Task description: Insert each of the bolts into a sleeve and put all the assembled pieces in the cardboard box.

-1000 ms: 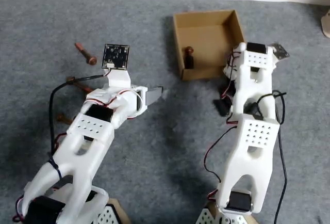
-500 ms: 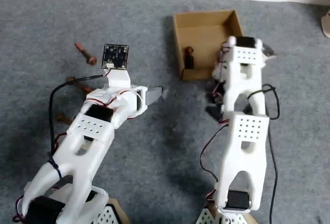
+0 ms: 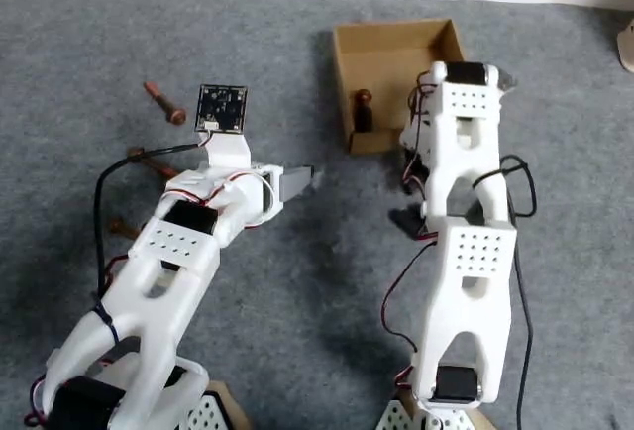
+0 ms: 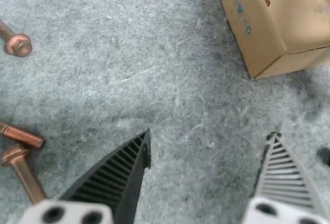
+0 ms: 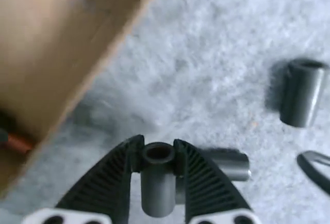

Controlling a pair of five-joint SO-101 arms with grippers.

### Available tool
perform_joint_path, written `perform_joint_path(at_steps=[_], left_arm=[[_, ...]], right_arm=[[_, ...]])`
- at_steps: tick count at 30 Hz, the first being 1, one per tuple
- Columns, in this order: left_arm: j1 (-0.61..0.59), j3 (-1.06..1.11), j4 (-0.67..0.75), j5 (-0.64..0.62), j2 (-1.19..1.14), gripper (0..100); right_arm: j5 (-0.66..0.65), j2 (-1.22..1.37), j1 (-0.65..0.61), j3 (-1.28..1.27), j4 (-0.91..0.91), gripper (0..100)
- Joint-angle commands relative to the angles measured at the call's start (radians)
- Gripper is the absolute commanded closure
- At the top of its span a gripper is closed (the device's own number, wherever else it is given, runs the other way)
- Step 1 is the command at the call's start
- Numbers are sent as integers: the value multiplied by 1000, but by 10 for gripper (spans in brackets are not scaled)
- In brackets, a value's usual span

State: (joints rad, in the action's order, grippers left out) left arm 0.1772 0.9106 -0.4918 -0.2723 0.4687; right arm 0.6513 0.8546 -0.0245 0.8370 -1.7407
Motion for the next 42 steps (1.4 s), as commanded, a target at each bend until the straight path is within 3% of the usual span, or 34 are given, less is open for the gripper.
perform_joint_path(at_steps=[1, 7, 18, 28, 35, 42], left_arm=[[7, -12, 17, -20, 5, 681], [7, -12, 17, -20, 5, 681], [8, -12, 17, -18, 5, 681], [10, -12, 17, -18, 5, 681], [12, -12, 17, -18, 5, 681], [13, -12, 17, -18, 5, 681]], right_arm=[[-14, -85, -27, -71, -19, 995], [-14, -59, -8, -99, 30, 995], [-15, 24, 125, -99, 354, 995], [-20, 27, 122, -97, 351, 986], [-14, -10, 117, -97, 294, 827], [-14, -18, 111, -101, 291, 820]])
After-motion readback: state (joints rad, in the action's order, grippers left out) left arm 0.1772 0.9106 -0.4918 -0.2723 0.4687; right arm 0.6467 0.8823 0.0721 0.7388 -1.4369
